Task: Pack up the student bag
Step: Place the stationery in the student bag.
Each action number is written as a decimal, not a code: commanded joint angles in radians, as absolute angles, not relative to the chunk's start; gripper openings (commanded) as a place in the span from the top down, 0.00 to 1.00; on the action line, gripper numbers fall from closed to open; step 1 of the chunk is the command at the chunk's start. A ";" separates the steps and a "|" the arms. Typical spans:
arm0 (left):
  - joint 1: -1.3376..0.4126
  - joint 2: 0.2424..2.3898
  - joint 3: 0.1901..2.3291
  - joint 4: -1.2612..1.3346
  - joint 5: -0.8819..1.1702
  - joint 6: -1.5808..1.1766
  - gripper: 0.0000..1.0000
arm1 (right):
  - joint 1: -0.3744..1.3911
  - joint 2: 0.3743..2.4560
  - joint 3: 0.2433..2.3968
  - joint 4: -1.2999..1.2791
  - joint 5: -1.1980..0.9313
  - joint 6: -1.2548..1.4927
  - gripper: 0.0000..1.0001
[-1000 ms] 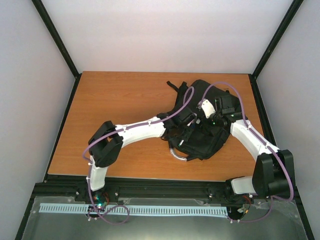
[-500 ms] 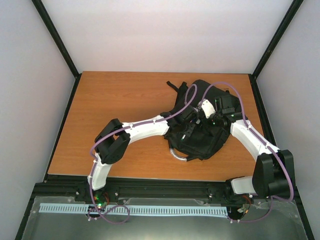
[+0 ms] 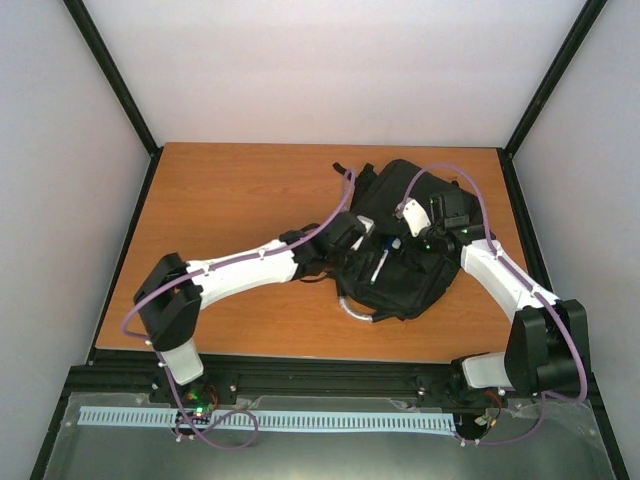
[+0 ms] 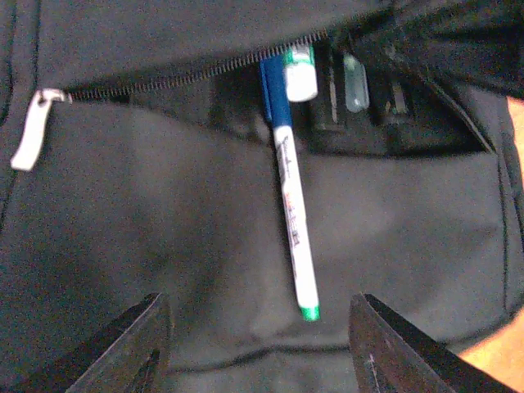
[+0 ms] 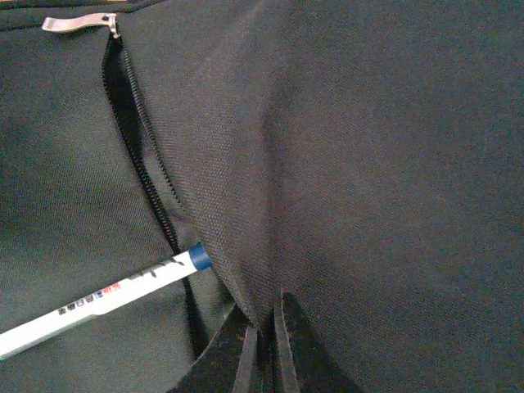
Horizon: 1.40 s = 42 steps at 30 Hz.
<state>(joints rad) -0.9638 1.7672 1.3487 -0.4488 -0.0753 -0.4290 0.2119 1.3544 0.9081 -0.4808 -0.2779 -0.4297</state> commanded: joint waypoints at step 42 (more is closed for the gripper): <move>-1.025 1.933 1.338 -0.312 -0.052 -0.409 0.86 | 0.213 1.354 0.939 -0.498 -0.317 -0.442 0.97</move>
<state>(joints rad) -1.0130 1.8980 1.2881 -0.3363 -0.0196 -0.3992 0.2119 1.3571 0.9100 -0.4824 -0.2783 -0.4305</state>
